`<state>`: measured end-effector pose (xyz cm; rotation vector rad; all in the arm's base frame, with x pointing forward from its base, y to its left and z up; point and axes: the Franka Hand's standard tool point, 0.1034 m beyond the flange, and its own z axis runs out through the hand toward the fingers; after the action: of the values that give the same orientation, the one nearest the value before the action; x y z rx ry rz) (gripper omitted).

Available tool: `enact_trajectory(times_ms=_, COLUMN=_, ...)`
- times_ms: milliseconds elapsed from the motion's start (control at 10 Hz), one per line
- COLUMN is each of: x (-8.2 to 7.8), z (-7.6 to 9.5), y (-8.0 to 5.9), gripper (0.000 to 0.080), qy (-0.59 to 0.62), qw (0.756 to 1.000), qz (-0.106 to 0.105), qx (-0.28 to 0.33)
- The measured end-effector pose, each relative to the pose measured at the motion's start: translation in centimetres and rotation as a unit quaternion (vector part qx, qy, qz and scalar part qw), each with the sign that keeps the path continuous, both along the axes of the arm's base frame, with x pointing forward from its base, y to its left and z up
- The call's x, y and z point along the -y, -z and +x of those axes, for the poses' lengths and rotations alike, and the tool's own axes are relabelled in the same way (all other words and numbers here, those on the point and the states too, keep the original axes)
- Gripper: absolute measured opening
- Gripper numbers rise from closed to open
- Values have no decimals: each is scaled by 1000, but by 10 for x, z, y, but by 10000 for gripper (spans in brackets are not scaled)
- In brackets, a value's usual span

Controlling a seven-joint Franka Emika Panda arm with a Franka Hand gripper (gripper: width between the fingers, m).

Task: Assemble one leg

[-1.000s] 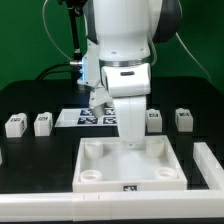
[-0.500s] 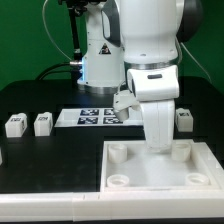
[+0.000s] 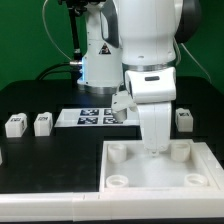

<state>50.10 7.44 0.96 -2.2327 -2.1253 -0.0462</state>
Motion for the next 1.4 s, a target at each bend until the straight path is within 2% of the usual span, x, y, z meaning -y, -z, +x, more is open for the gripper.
enact_trajectory(times_ms=200, x=0, z=0, y=0, gripper=591, qy=2, qw=1000, qz=0, qx=0)
enact_trajectory(times_ms=300, x=0, z=1, y=-2, gripper=631, qy=4, qw=1000, qz=0, qx=2)
enact_trajectory(times_ms=500, x=-1, z=3, y=-8, gripper=647, qy=14, qw=1000, qz=-1, qx=5)
enact_trajectory(times_ms=700, x=-2, z=2, y=-30, gripper=649, qy=27, qw=999, qz=-6, qx=18)
enact_trajectory(times_ms=900, x=-3, z=-12, y=-51, gripper=649, qy=58, qw=998, qz=-12, qx=25)
enact_trajectory(times_ms=1100, x=-2, z=-31, y=-57, gripper=649, qy=74, qw=997, qz=-11, qx=34)
enact_trajectory(times_ms=1400, x=-1, z=-31, y=-54, gripper=649, qy=119, qw=992, qz=-11, qx=28)
